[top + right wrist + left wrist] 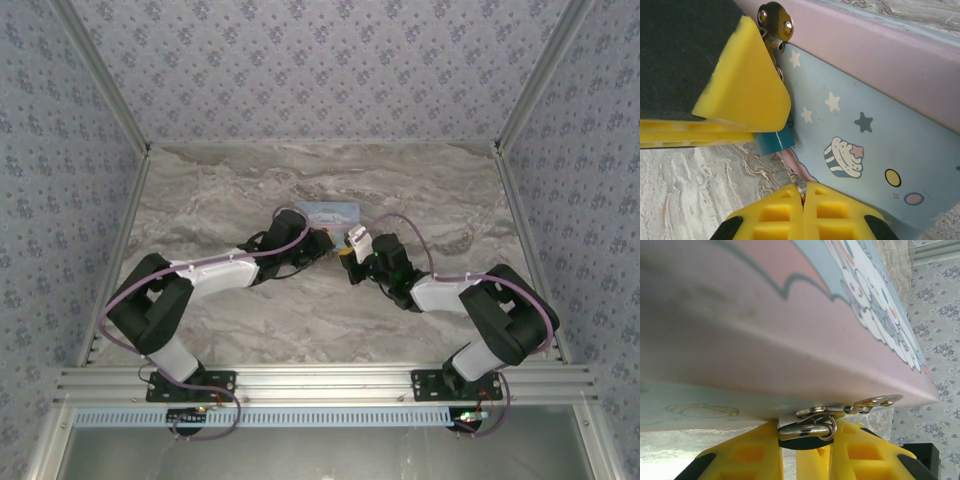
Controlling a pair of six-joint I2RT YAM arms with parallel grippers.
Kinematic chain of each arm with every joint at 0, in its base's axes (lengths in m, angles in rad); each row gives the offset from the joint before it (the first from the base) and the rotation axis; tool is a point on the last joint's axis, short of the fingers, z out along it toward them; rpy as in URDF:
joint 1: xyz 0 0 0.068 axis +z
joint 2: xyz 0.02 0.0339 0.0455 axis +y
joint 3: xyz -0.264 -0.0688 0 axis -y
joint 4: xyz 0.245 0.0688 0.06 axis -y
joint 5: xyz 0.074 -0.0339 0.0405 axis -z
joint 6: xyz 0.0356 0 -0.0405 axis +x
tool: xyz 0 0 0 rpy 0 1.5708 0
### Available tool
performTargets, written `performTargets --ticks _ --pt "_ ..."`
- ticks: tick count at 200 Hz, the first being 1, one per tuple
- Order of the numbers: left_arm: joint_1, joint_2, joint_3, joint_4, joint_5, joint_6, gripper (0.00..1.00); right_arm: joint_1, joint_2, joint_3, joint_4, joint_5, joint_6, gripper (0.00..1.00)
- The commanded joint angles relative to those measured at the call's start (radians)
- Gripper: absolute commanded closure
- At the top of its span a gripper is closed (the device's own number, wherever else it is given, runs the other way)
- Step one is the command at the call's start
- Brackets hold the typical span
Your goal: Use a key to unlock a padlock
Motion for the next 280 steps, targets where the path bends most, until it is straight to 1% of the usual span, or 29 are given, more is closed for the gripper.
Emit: performTargets --ticks 1,96,136,164,199,280 --pt "-0.019 -0.057 0.032 -0.008 0.12 -0.01 0.78 -0.019 -0.022 0.001 0.099 0.012 -0.002 1.0" --pt "0.0 -0.061 0.034 -0.016 0.137 -0.017 0.78 -0.03 -0.047 -0.027 0.093 -0.01 0.002 1.0" --pt "0.011 -0.058 0.042 -0.025 0.161 -0.012 0.78 -0.027 -0.06 -0.029 0.1 -0.016 0.007 1.0" --pt "0.014 -0.05 0.048 -0.026 0.181 -0.01 0.78 -0.027 -0.069 -0.017 0.097 -0.028 0.002 1.0" --pt "0.017 -0.037 0.068 -0.045 0.196 0.005 0.78 -0.001 -0.061 0.017 0.057 -0.024 -0.041 1.0" --pt "0.015 -0.017 0.072 -0.052 0.208 0.014 0.78 -0.012 -0.044 0.094 0.06 -0.075 -0.067 1.0"
